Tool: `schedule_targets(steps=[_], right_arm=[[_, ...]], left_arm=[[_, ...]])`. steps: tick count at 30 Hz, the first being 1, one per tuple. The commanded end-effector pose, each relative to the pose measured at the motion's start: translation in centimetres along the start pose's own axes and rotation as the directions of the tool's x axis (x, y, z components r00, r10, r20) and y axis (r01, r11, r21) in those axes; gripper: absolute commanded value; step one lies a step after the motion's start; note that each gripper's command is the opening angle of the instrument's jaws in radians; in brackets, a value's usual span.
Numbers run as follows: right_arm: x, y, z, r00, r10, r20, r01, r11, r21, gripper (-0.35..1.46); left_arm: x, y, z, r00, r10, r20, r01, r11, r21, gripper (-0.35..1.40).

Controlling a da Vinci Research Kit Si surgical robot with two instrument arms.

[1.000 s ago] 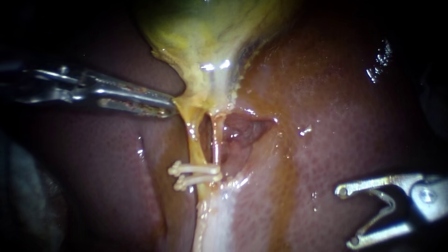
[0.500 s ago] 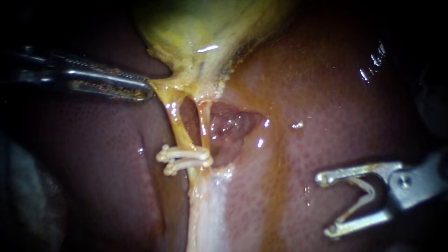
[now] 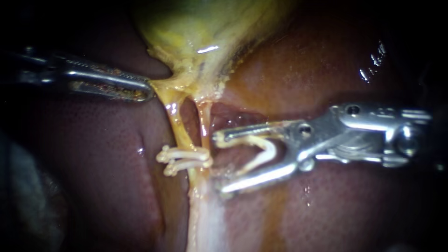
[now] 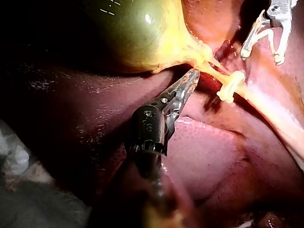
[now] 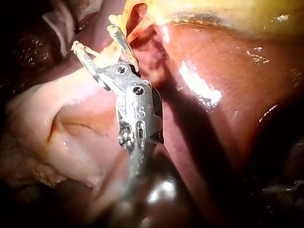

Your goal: Clipping third clip left tube

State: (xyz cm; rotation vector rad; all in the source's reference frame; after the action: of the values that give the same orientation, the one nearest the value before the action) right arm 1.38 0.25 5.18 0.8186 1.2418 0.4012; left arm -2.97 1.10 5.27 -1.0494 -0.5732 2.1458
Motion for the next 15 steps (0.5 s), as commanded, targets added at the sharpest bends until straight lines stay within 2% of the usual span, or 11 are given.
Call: schedule_targets(steps=[1,8,15], right_arm=[[0.0,0.04,0.02,1.0,0.007,0.002,-0.007,1.0,-0.001,0.49],[-0.03,0.39,0.08,0.999,0.05,-0.004,-0.05,0.999,-0.021,0.49],[-0.27,0.57,0.12,0.996,0.09,0.001,-0.09,0.996,-0.026,0.48]], left_arm=[[0.0,0.0,0.0,1.0,0.0,0.0,0.0,1.0,0.001,-0.35],[0.0,0.01,0.01,1.0,0.0,0.0,0.0,1.0,0.001,-0.35],[0.0,0.01,0.01,1.0,0.0,0.0,0.0,1.0,0.002,-0.35]])
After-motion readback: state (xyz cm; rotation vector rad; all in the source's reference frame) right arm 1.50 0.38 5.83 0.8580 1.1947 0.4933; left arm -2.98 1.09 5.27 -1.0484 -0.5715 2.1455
